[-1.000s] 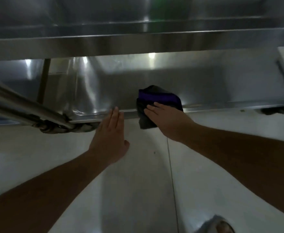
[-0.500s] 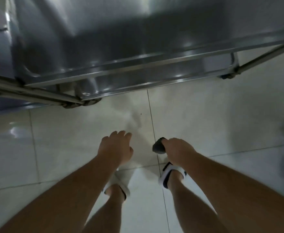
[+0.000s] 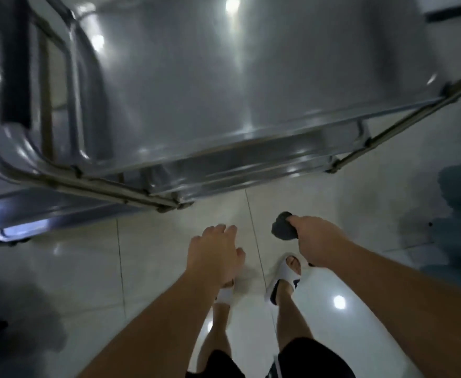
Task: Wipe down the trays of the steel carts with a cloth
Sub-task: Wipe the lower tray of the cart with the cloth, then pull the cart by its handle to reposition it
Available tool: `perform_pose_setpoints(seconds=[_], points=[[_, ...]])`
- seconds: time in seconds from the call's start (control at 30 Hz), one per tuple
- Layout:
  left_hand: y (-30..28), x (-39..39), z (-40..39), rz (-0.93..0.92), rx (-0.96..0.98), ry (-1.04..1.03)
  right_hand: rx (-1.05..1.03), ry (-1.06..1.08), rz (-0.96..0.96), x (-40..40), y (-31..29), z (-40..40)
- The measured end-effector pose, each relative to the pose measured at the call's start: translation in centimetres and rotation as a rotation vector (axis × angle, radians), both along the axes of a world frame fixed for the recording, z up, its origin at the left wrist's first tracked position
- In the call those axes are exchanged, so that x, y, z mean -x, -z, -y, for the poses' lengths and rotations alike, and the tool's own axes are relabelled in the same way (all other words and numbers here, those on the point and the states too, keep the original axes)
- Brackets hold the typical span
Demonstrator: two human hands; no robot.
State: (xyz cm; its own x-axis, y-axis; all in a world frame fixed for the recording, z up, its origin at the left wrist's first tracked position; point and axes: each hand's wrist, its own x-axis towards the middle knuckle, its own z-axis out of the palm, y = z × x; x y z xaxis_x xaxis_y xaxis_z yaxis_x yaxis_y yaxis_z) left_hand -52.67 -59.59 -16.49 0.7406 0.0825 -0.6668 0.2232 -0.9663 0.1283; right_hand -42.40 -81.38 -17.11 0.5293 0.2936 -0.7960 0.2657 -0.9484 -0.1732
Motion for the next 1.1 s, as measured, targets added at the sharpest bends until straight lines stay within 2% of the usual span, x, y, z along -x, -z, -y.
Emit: perform_pose_setpoints(seconds=[0.1, 0.33, 0.53, 0.8, 1.1], points=[[-4.8, -0.5, -0.1, 0.085, 0.023, 0.064, -0.056, 0.039, 0.093, 0.2, -5.5, -0.5], [-14.1, -2.1, -1.4, 0.285, 0.052, 0.152, -0.156, 0.291, 0.267, 2.9, -15.4, 1.8], [-20.2, -6.8, 3.7, 0.481, 0.101, 0.302, -0.175, 0.405, 0.465, 3.5, -22.7, 6.8], [-25.1, -12.8, 18.6, 0.591, 0.178, 0.489, -0.147, 0.472, 0.563, 1.8, -27.6, 18.9], [-28.6, -20.3, 42.4, 0.585, 0.134, 0.61, -0.086, 0.65, 0.657, -1.2, -31.5, 41.4]])
